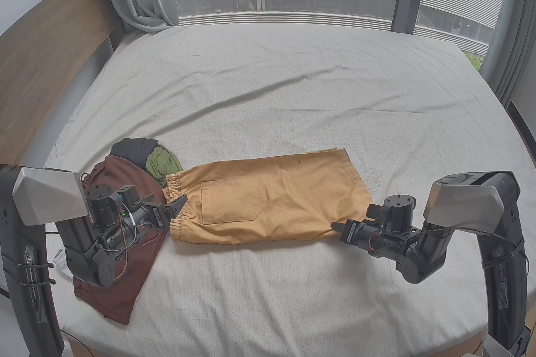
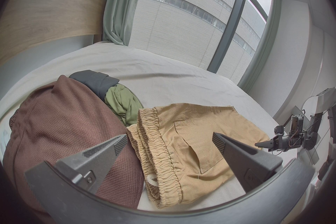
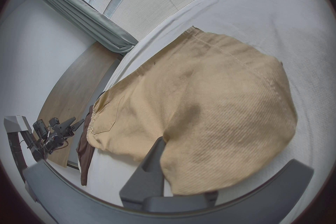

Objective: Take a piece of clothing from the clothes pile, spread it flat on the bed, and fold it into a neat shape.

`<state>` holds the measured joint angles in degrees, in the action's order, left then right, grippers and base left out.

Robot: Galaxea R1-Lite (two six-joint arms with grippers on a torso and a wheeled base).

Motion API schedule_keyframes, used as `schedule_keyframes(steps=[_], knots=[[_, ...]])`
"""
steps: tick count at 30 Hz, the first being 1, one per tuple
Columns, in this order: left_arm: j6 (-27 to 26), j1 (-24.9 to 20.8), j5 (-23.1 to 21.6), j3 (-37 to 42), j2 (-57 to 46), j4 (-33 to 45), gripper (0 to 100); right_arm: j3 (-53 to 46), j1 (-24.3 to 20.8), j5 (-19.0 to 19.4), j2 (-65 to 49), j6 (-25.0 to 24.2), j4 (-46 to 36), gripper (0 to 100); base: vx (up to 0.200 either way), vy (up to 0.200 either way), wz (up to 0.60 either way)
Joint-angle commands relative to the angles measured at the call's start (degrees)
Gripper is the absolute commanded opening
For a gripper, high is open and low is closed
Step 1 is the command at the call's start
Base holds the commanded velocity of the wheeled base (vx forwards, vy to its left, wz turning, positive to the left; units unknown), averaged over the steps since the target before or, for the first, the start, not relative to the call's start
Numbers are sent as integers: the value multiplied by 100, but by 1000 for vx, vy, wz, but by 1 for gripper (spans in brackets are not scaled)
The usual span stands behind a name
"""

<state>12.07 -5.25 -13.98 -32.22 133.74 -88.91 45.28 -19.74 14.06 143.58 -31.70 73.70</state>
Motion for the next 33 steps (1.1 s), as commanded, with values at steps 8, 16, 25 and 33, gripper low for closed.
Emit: schedule_keyframes(steps=[8, 16, 25, 33], knots=[[59, 24, -52, -171, 47, -13, 100, -1100, 40, -245, -612, 129, 12, 0, 0, 0, 0], [68, 33, -421, -92, 38, -13, 100, -1908, 31, -289, -788, 199, 206, 0, 0, 0, 0], [59, 51, -834, -30, 55, -4, 100, -2532, 154, -351, -1025, 252, 223, 0, 0, 0, 0], [41, 104, -1318, 14, 64, -4, 100, -3104, 225, -351, -884, 506, 733, 0, 0, 0, 0]])
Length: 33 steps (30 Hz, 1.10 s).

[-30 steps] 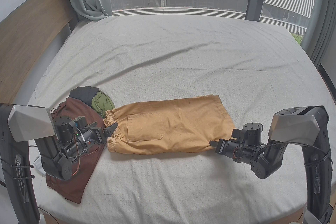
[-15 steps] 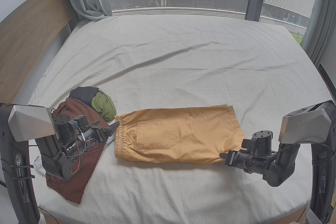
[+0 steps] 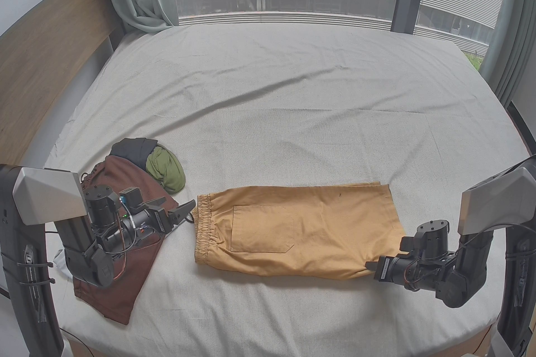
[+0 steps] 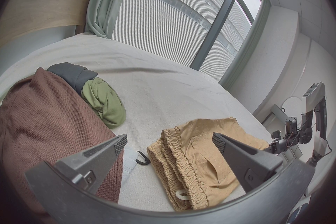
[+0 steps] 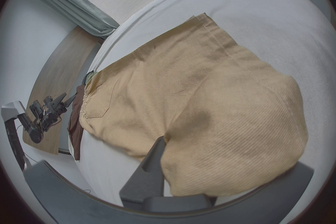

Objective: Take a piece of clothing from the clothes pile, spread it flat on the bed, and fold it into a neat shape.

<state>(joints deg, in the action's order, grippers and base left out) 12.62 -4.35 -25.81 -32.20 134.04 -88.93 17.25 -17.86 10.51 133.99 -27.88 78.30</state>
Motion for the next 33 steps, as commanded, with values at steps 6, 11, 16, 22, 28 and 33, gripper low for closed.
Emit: schedule_keyframes(steps=[6, 11, 16, 22, 28, 33], knots=[[-22, -13, -390, 179, 35, 7, 100, -530, 46, 4, 602, 186, 994, 100, 0, 0, 0], [4, -39, -531, 284, 35, 7, 100, -530, 19, 4, 585, 169, 994, 100, 0, 0, 0], [13, -48, -531, 310, 70, 7, 100, -767, -42, 30, 514, 195, 994, 100, 0, 0, 0], [4, -57, -531, 328, 105, 7, 100, -1259, -403, 224, 347, 204, 994, 100, 0, 0, 0], [13, -57, -539, 346, 105, 7, 100, -1426, -780, 821, -189, 195, 1003, 100, 0, 0, 0], [13, -48, -531, 346, 114, 7, 100, -1453, -965, 1102, -549, 178, 994, 100, 0, 0, 0]])
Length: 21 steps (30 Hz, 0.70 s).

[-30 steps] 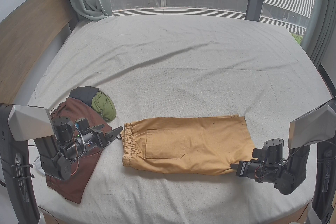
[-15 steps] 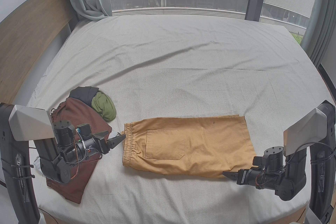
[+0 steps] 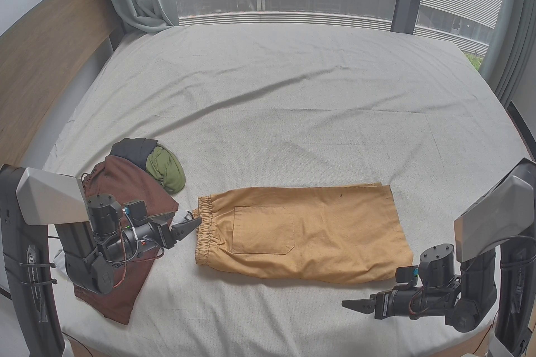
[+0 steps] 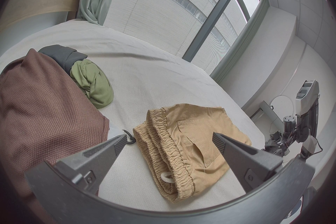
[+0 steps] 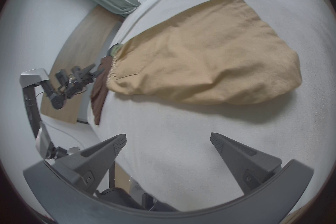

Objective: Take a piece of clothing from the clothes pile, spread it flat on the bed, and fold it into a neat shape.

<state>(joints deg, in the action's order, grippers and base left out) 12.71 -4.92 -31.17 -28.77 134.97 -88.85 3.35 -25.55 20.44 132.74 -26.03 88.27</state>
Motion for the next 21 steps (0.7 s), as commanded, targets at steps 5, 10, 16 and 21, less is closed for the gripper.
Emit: schedule_keyframes(steps=[5, 10, 16, 21], knots=[[3, 9, -3, -6, 38, -1, 100, 51, -161, 329, -899, 1, 6, 100, 0, 0, 0], [-32, 0, -73, -15, 143, -1, 100, 131, -20, 373, -1242, -34, -3, 100, 0, 0, 0], [12, -61, -82, 3, 240, -1, 100, 227, 463, 390, -1198, -16, 6, 100, 0, 0, 0], [12, -105, -82, -59, 433, -1, 100, 262, 736, 513, -1198, -16, 6, 100, 0, 0, 0]])
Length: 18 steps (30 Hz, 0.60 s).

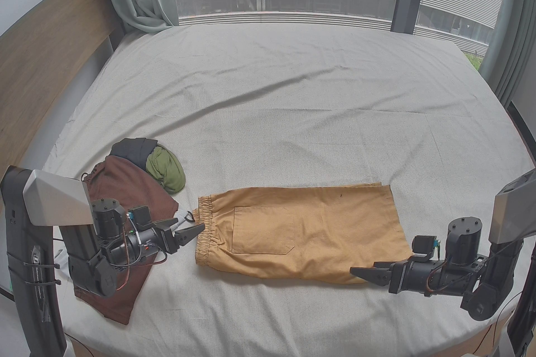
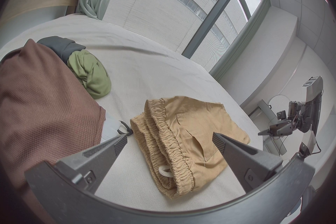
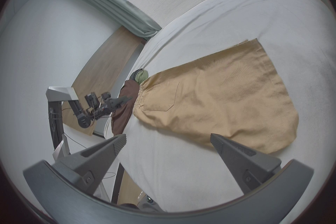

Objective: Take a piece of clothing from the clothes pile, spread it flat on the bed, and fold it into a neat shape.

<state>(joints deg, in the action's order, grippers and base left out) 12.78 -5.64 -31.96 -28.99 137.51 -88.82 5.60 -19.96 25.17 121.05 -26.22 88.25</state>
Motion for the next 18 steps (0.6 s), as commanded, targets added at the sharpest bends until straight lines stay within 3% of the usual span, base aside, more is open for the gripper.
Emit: schedule_keyframes(steps=[1, 11, 18], knots=[[14, -60, -3, -37, 259, -4, 100, 38, 229, 67, -38, 3, -1, 100, 0, 0, 0], [524, -95, 103, -168, 531, -12, 100, 38, 273, 75, -20, 12, -1, 100, 0, 0, 0], [542, -147, 287, -397, 856, -12, 100, 38, 255, 75, 15, 21, -1, 100, 0, 0, 0]])
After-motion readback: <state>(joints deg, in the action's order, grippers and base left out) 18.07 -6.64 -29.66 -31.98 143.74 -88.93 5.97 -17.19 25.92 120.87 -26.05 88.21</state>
